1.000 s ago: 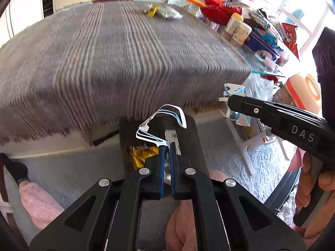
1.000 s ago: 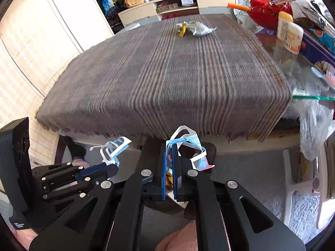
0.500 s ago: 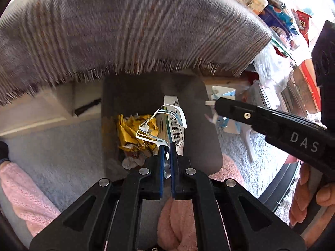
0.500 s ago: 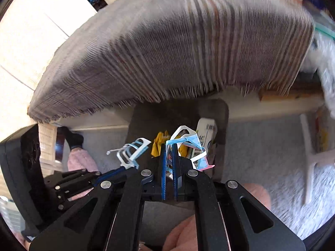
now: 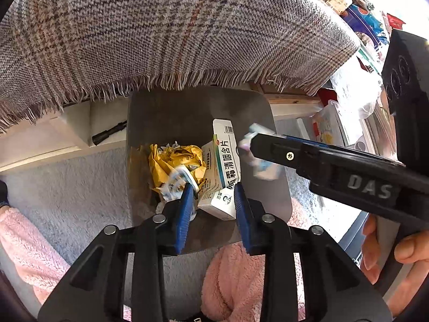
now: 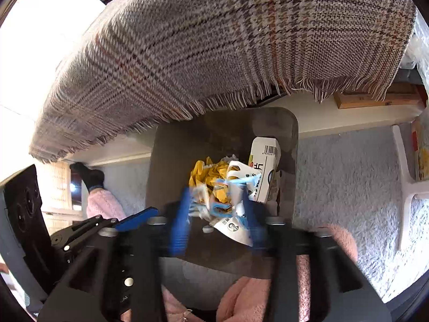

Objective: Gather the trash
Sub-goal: 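Carry both plastic pieces down to the bin and open both tools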

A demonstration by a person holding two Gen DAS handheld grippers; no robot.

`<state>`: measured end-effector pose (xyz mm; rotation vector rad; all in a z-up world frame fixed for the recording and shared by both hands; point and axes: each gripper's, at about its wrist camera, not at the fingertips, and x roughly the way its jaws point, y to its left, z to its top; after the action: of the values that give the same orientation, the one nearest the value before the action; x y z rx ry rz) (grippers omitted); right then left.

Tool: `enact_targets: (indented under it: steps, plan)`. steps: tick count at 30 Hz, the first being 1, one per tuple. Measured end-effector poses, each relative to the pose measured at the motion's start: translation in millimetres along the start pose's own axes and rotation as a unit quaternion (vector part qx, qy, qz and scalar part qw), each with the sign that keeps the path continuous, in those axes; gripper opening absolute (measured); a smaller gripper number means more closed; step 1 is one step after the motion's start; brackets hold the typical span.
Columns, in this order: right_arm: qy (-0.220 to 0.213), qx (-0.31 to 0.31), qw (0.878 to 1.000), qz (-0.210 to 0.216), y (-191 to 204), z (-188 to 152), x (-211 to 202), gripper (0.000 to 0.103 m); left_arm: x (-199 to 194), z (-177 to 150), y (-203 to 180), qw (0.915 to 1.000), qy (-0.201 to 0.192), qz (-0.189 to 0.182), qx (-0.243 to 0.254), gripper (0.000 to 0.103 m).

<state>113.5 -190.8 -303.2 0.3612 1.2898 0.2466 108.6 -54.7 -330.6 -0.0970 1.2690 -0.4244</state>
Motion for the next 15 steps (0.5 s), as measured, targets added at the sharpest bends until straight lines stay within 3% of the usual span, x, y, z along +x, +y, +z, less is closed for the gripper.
enact_targets:
  steps: [4,6,7,8,9,12,15]
  plan:
    - [-0.010,0.009,1.000,-0.009,-6,3,-11,0.056,-9,-1,-1,0.9997,-0.011,0.022,0.007,0.049]
    - [-0.021,0.014,1.000,-0.014,-10,5,-20,0.069,-14,-2,-1,0.9994,-0.017,0.029,0.005,0.057]
    - [-0.030,0.015,0.999,-0.018,-12,5,-27,0.075,-19,-2,1,0.9992,-0.022,0.033,0.003,0.066]
    - [-0.037,0.017,0.999,-0.023,-14,5,-31,0.086,-22,-2,1,0.9990,-0.023,0.037,0.001,0.076]
    - [-0.044,0.019,0.998,-0.032,-17,6,-36,0.096,-25,-2,2,0.9988,-0.026,0.041,0.000,0.080]
    - [-0.062,0.022,0.997,-0.047,-23,9,-54,0.100,-42,3,2,0.9979,-0.042,0.049,0.003,0.093]
    - [-0.073,0.023,0.996,-0.053,-29,13,-71,0.100,-59,10,-1,0.9969,-0.056,0.053,0.011,0.095]
